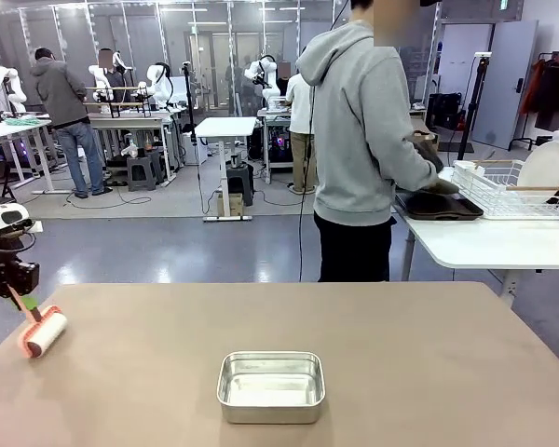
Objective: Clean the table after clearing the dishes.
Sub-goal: When the right (or left) Handle tray is removed, use the right hand (or left hand) to clean the right (or left) side of the table with the Lint Roller.
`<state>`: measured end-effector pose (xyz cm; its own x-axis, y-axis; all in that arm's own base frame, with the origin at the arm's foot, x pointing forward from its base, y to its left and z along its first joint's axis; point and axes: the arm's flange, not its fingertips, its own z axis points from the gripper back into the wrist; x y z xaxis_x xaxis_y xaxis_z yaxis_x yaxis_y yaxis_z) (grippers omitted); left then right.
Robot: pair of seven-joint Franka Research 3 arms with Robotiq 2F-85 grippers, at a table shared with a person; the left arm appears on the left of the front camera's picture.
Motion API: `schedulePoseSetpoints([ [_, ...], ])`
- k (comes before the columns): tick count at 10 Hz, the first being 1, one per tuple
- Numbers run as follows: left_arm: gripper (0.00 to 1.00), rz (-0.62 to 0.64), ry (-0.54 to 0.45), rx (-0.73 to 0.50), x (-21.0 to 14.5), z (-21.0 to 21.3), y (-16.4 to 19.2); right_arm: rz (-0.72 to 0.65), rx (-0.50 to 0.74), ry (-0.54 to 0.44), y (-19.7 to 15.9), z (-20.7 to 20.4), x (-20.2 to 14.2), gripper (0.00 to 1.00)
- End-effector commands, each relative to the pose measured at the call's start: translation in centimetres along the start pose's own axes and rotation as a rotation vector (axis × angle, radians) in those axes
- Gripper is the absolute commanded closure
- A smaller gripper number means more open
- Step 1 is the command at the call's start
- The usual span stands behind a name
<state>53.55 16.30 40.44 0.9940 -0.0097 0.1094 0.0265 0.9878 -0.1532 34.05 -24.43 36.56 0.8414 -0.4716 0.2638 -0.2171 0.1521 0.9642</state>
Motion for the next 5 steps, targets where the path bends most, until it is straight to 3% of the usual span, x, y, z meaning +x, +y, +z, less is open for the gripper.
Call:
schedulePoseSetpoints([
  [1, 0.79, 0.023, 0.020, 0.097, -0.5, 0.1, 0.4, -0.014, 0.002, 0.000, 0.5, 0.0, 0.1, 0.00],
  [5, 0.79, -0.057, -0.066, 0.180, -2.0, 9.2, -5.6, -0.014, 0.002, 0.000, 0.5, 0.0, 0.1, 0.00],
])
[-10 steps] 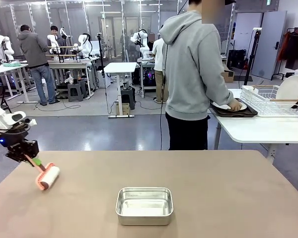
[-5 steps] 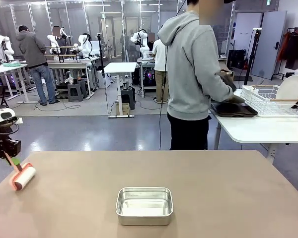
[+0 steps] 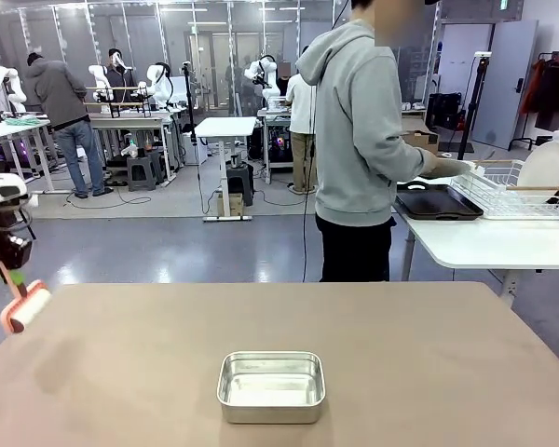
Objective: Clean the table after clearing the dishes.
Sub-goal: When the right (or left) Handle tray is removed, use the right hand (or left hand) to clean the right (or left) side of the table with the Lint Roller.
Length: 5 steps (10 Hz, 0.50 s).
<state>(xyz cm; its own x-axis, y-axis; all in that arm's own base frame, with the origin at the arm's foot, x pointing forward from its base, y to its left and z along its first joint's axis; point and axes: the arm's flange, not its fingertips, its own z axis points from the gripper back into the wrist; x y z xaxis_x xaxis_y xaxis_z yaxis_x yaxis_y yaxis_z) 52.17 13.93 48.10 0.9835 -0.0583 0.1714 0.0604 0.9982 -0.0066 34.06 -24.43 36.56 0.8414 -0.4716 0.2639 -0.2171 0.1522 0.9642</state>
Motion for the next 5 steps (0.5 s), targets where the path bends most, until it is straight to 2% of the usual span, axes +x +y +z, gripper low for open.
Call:
schedulePoseSetpoints([
  [1, 0.79, -0.005, -0.028, 0.039, -1.5, 3.9, -2.7, -0.014, 0.002, 0.000, 0.5, 0.0, 0.1, 0.00],
  [2, 0.79, 0.025, -0.035, 0.014, -1.6, 4.5, -3.4, -0.014, 0.002, 0.000, 0.5, 0.0, 0.1, 0.00],
  [3, 0.79, -0.016, -0.028, 0.015, -0.3, 3.0, -1.6, -0.014, 0.002, 0.000, 0.5, 0.0, 0.1, 0.00],
  [5, 0.79, -0.016, -0.028, 0.015, -0.3, 3.0, -1.6, -0.014, 0.002, 0.000, 0.5, 0.0, 0.1, 0.00],
])
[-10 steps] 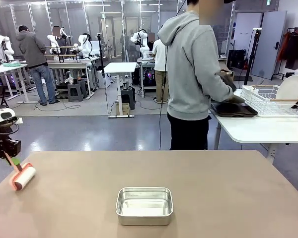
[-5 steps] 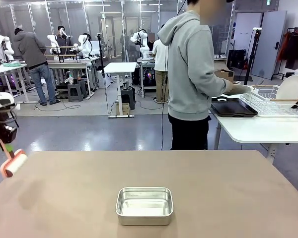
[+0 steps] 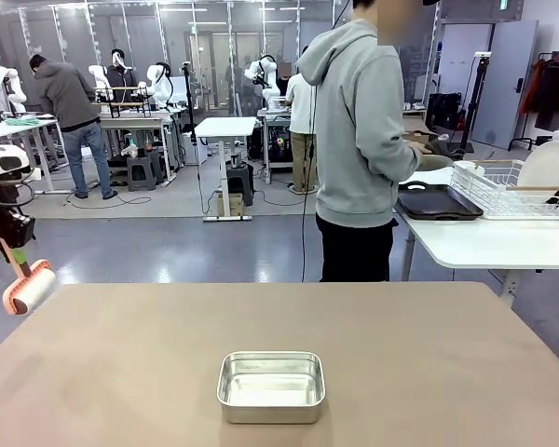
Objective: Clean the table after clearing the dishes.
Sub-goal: When the right (or left) Handle tray is removed, use the right hand (or left hand) to clean the right (or left) side of the table with the Lint Roller, then place the Lint Roller back on top of the Airtight Container.
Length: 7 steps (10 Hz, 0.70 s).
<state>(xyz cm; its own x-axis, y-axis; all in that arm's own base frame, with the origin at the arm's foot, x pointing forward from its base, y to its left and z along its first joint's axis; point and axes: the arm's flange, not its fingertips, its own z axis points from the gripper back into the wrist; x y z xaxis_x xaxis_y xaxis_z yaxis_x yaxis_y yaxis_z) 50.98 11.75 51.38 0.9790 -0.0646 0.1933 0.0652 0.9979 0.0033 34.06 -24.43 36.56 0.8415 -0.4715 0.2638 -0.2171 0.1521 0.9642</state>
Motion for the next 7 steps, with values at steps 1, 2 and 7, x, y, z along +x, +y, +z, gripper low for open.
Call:
schedulePoseSetpoints([
  [1, 0.79, -0.010, -0.006, 0.006, 0.16, -0.41, 0.65, -0.014, 0.002, -0.001, 0.50, 0.04, 0.05, 0.00],
  [2, 0.79, -0.010, -0.006, 0.006, 0.16, -0.41, 0.65, -0.014, 0.002, -0.001, 0.50, 0.04, 0.05, 0.00],
  [7, 0.79, -0.010, -0.006, 0.006, 0.16, -0.41, 0.65, -0.014, 0.002, -0.001, 0.50, 0.04, 0.05, 0.00],
])
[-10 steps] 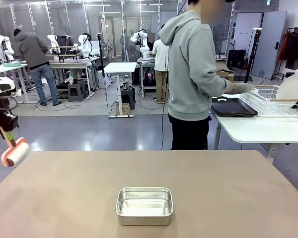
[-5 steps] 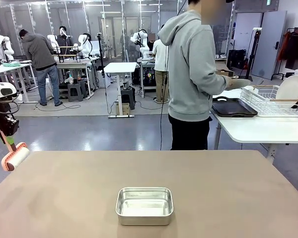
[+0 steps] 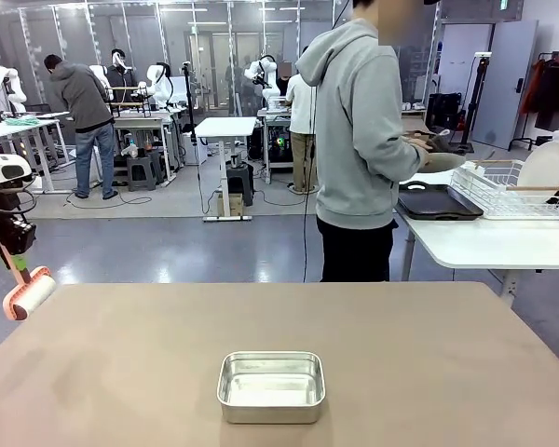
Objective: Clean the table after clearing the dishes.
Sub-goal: Place the Lint Roller back on top of the Airtight Container.
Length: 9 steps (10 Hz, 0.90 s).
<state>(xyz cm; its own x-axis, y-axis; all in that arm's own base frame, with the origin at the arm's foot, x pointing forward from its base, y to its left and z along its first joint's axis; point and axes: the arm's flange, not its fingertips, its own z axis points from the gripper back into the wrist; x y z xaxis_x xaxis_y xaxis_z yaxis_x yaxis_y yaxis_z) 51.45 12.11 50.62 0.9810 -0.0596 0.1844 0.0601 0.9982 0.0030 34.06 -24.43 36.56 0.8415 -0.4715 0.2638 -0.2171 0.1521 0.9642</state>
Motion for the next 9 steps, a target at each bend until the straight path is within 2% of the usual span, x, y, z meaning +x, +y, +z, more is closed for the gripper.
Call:
schedulePoseSetpoints([
  [1, 0.79, -0.015, -0.015, 0.005, -0.1, 0.4, 0.3, -0.014, 0.002, 0.000, 0.5, 0.0, 0.1, 0.00],
  [5, 0.79, 0.000, 0.000, 0.000, 0.0, 0.0, 0.0, -0.014, 0.002, 0.000, 0.5, 0.0, 0.1, 0.00],
  [7, 0.79, -0.252, -0.030, 0.031, 1.4, 2.7, -4.3, -0.014, 0.002, 0.000, 0.5, 0.0, 0.1, 0.00],
  [8, 0.79, -0.385, 0.025, 0.065, 1.7, 4.0, -7.4, -0.014, 0.002, 0.000, 0.5, 0.0, 0.1, 0.00],
  [9, 0.79, -0.587, 0.033, 0.121, 1.6, 6.0, -11.8, -0.014, 0.002, 0.000, 0.5, 0.0, 0.1, 0.00],
])
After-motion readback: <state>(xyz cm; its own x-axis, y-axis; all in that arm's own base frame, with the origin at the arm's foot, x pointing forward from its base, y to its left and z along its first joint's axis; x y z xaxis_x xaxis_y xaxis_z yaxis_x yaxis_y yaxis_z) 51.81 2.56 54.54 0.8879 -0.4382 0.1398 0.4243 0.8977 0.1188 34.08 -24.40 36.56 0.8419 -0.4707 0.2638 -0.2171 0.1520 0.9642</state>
